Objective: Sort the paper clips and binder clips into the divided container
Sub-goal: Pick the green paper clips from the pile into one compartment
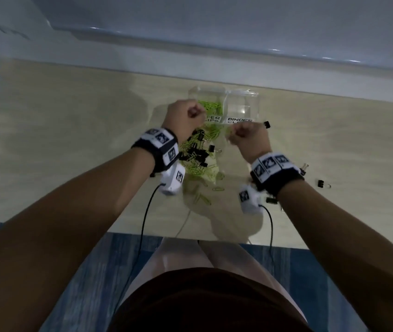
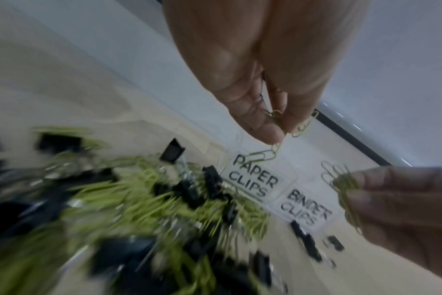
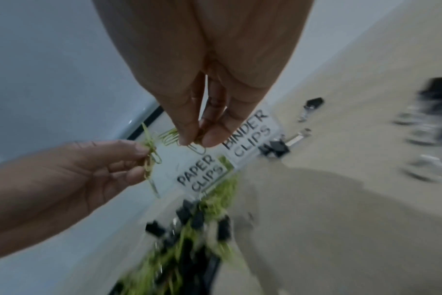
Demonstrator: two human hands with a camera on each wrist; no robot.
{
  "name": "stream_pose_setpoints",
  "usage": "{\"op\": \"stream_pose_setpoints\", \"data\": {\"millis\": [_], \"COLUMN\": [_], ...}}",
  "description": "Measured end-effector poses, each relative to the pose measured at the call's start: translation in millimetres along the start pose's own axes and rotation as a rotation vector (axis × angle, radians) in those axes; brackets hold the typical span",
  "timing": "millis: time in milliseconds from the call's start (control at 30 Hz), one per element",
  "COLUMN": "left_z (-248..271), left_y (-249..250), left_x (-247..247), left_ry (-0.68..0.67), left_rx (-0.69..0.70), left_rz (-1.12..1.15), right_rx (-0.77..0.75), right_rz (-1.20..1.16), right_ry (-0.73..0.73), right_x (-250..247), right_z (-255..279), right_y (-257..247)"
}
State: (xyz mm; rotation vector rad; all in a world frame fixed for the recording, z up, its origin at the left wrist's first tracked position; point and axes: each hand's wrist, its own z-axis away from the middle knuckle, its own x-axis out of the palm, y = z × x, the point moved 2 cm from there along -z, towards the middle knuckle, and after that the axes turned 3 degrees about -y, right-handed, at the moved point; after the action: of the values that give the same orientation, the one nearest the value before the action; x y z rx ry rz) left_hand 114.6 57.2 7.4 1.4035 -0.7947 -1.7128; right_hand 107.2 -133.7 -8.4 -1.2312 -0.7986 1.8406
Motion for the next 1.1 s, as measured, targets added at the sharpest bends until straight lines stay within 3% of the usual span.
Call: {"op": "stream_pose_setpoints", "data": {"millis": [100,167,300,400,500,600,700,833,1100], "left_z": [-34,-49,-55,-31,6,40,71,92,79], "left_y": [12,16,12,9,2,-3,4,6,-4], "left_x": [1,3,6,10,32,75,123,158,134], "left_ry": [0.12,0.125,0.054,0.025,-0.152,-0.415,-0.632,-0.706,-0.552], "left_rx": [-0.009,-0.033,-0.06,0.067,0.177,0.264,0.457,0.669,0.444], "left_rz": [-0.075,-0.147,-0.285,-0.399,-0.448,-0.446,-0.548,-0.773,-0.861], "right_rx": [-0.045,-0.065,-0.054,-0.112,-0.107,0.003,0.074,0.1,0.187], "right_rz": [0.068,0.165,0.36,0.439,0.528,0.578,0.627,0.612,0.652], "right_ry": [0.12,0.16,0.035,-0.001,-0.031,-0.09,-0.088,0.007,0.081], "right_x": [-3,0,2,-18,-47,-70,-80,-76,-62], "right_z": [-35,-54,-72,-64,-36,5,43,70,70], "right_y": [-30,-44,-55,-46,-12,35,75,102,110]}}
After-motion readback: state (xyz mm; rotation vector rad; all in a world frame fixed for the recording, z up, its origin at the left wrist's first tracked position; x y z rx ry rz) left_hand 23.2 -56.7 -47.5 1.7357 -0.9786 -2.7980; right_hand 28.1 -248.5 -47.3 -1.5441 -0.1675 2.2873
